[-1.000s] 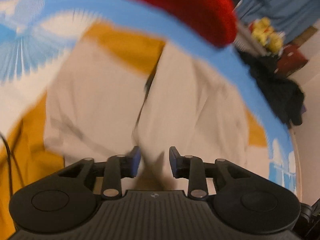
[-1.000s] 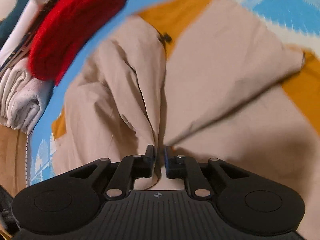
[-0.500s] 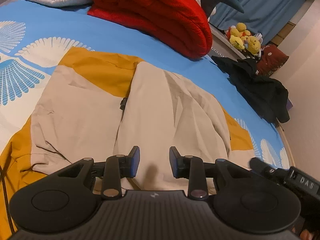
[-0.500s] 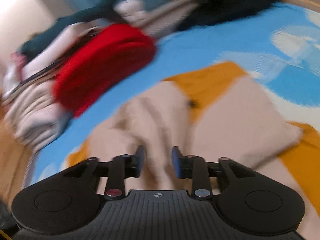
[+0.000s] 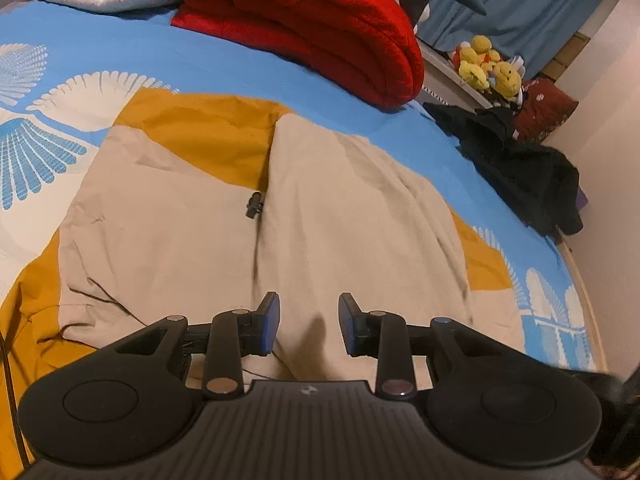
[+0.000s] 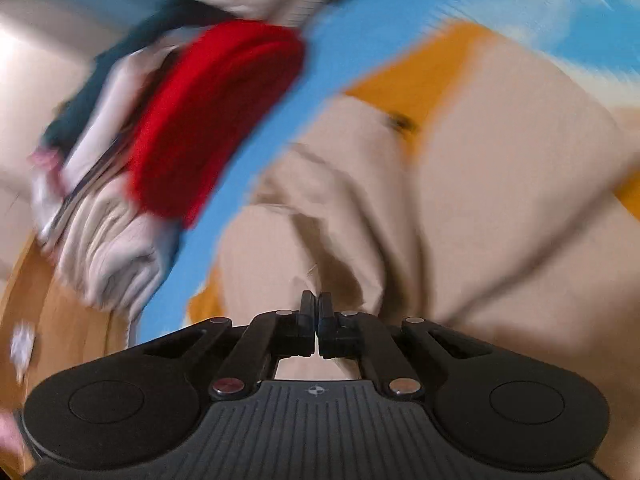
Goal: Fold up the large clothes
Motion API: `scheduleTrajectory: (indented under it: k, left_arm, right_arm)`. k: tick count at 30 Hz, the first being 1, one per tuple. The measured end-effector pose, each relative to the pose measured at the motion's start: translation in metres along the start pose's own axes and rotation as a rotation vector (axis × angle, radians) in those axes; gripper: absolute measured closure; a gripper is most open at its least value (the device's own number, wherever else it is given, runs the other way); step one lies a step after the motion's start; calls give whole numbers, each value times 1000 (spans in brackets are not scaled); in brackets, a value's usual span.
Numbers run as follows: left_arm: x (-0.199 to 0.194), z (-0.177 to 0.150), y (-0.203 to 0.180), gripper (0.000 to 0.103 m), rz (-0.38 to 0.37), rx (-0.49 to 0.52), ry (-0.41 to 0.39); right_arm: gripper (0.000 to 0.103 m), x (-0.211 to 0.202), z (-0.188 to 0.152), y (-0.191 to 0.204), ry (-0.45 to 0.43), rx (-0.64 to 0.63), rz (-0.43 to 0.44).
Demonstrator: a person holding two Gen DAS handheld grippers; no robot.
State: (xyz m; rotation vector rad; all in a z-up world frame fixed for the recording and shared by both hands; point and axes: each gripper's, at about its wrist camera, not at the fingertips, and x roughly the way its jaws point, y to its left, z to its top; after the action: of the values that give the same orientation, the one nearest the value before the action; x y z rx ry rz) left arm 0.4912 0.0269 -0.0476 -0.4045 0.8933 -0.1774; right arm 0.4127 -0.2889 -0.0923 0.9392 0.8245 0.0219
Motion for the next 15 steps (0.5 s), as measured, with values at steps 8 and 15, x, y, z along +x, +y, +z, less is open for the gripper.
scheduleTrajectory:
  k: [8,15]
  left_arm:
    - [15,-8,-2,66,8,25,46]
    - [32,-17,5,90,-21,-33,131]
  right_arm:
    - [103,21,-7,-20,60,90,-135]
    - [102,23,-7,-15,85,90,-109]
